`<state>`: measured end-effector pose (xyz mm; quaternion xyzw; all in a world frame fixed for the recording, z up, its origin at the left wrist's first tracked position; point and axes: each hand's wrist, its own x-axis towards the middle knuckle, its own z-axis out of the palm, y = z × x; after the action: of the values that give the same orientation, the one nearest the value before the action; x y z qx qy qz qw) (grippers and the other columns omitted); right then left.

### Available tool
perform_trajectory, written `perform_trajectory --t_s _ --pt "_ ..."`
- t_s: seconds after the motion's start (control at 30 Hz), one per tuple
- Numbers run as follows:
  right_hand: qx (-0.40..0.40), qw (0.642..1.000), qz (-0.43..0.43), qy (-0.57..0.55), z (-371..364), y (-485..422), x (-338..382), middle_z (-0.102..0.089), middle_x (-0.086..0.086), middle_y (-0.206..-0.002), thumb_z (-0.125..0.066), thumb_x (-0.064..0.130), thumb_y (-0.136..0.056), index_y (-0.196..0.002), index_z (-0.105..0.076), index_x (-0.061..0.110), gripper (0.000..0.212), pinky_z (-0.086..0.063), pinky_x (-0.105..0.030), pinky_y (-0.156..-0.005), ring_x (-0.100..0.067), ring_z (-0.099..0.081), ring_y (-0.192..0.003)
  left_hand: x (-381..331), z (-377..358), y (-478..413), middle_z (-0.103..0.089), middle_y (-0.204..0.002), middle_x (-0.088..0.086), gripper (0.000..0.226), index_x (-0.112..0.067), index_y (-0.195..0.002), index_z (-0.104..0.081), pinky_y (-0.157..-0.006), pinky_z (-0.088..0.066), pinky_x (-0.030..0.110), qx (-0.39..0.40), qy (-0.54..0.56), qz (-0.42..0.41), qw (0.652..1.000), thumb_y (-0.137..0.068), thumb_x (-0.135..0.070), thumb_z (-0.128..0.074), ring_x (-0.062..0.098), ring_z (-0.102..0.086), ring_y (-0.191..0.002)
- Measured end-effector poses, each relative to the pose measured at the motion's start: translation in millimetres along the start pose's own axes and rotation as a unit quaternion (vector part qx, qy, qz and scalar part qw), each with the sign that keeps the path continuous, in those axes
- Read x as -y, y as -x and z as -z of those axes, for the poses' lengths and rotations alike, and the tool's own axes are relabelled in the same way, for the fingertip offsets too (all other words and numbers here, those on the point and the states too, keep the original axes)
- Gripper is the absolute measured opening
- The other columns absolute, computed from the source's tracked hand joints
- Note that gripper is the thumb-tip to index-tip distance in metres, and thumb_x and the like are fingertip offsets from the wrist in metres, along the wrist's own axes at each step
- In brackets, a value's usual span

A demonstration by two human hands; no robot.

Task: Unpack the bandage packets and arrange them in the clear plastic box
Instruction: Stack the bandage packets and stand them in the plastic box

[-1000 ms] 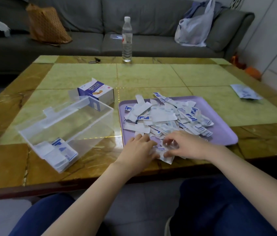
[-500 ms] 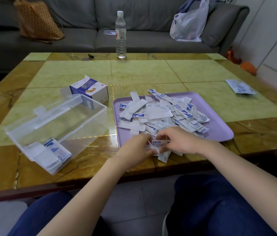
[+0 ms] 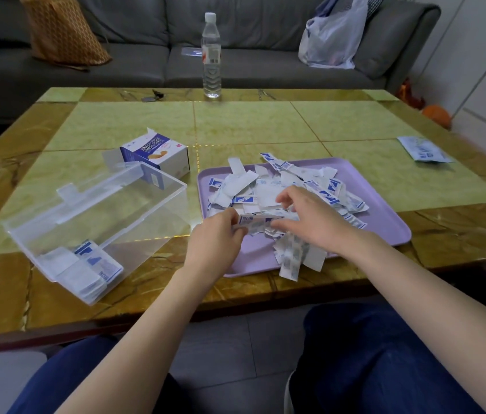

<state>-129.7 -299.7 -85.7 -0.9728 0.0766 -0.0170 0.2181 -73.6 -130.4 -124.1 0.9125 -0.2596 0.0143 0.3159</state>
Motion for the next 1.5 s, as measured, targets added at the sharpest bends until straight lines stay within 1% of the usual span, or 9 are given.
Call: perform_trajectory --t_s 0.13,0.23,0.63,0.83,1.0,1.17,1.33,1.4,1.5 --pt "0.141 0.983 -0.085 0.078 -2.2 12.1 -18.2 -0.039 -0.002 -0.134 -0.069 0.058 -0.07 -0.137 -0.029 0.019 0.088 -0.043 -0.037 -0.095 -0.018 -0.044 -0.117 -0.2 -0.5 -0.8 -0.055 -0.072 0.005 0.018 -0.011 -0.079 -0.045 -0.059 -0.033 0.032 0.0 -0.017 -0.005 1.0 -0.091 -0.022 -0.053 0.033 -0.054 -0.072" --pt "0.156 0.98 -0.1 0.07 -7.4 17.7 -23.9 -0.034 -0.005 -0.139 -0.073 0.058 -0.067 -0.142 -0.023 0.018 0.098 -0.041 -0.039 -0.098 -0.021 -0.041 -0.123 -1.2 -2.9 0.8 -0.05 -0.069 0.002 0.02 -0.012 -0.078 -0.042 -0.062 -0.031 0.031 0.005 -0.026 -0.006 1.0 -0.092 -0.023 -0.051 0.03 -0.048 -0.068" --pt "0.101 0.984 -0.146 0.032 -18.2 2.4 -24.0 -0.031 -0.011 -0.135 -0.078 0.044 -0.069 -0.134 -0.031 0.013 0.086 -0.042 -0.037 -0.091 -0.029 -0.05 -0.113 2.6 -3.5 3.6 -0.036 -0.058 -0.005 0.022 -0.015 -0.075 -0.036 -0.064 -0.027 0.031 0.013 -0.043 0.001 0.999 -0.091 -0.021 -0.049 0.027 -0.038 -0.063" --pt "0.079 0.985 -0.151 0.021 -20.4 -14.7 -21.7 -0.048 -0.011 -0.126 -0.077 0.047 -0.069 -0.128 -0.041 0.005 0.08 -0.04 -0.032 -0.079 -0.025 -0.051 -0.108 7.1 -2.9 2.8 -0.042 -0.06 0.001 0.022 -0.013 -0.073 -0.036 -0.061 -0.026 0.032 0.006 -0.028 0.009 1.0 -0.09 -0.019 -0.049 0.033 -0.046 -0.066" --pt "0.068 0.986 -0.138 0.06 -27.4 -15.6 -23.6 -0.044 -0.012 -0.133 -0.068 0.054 -0.073 -0.14 -0.035 0.009 0.087 -0.038 -0.038 -0.095 -0.028 -0.04 -0.123 8.0 1.6 2.0 -0.053 -0.073 0.007 0.021 -0.009 -0.078 -0.044 -0.055 -0.032 0.032 0.001 -0.013 0.019 1.0 -0.092 -0.023 -0.05 0.031 -0.05 -0.07" --pt "-0.001 0.99 -0.143 -0.004 -23.8 -10.8 -22.5 -0.055 -0.001 -0.082 -0.062 0.035 -0.088 -0.109 -0.052 0.009 0.035 -0.043 -0.035 -0.069 -0.026 -0.058 -0.082 8.6 7.6 1.7 -0.057 -0.075 0.005 0.024 -0.008 -0.083 -0.049 -0.052 -0.035 0.032 -0.012 -0.015 0.032 0.999 -0.094 -0.028 -0.048 0.026 -0.052 -0.069" --pt "-0.121 0.976 -0.117 -0.138 -18.8 -8.0 -9.8 -0.057 -0.001 -0.087 -0.051 0.022 -0.096 -0.121 -0.047 0.005 0.03 -0.038 -0.028 -0.07 -0.016 -0.056 -0.079 9.9 10.8 1.6 -0.056 -0.079 0.005 0.022 -0.01 -0.086 -0.047 -0.055 -0.035 0.031 -0.033 -0.001 0.055 0.998 -0.097 -0.029 -0.043 0.026 -0.052 -0.071" --pt "-0.141 0.965 -0.097 -0.2 -19.6 -5.2 -6.6 -0.063 -0.006 -0.091 -0.054 0.021 -0.094 -0.1 -0.048 0.016 0.009 -0.044 -0.03 -0.071 -0.022 -0.063 -0.086 9.9 10.7 1.4 -0.055 -0.079 0.006 0.024 -0.009 -0.085 -0.046 -0.056 -0.034 0.032 -0.043 0.007 0.062 0.997 -0.098 -0.028 -0.041 0.026 -0.05 -0.07" --pt "-0.145 0.949 -0.082 -0.269 -22.2 -0.2 -2.9 -0.066 -0.01 -0.08 -0.061 0.017 -0.09 -0.087 -0.051 0.006 0.015 -0.051 -0.038 -0.071 -0.022 -0.067 -0.072 8.4 9.5 2.0 -0.052 -0.076 0.006 0.023 -0.008 -0.084 -0.044 -0.058 -0.033 0.033 -0.048 0.023 0.063 0.997 -0.099 -0.025 -0.039 0.028 -0.047 -0.069"
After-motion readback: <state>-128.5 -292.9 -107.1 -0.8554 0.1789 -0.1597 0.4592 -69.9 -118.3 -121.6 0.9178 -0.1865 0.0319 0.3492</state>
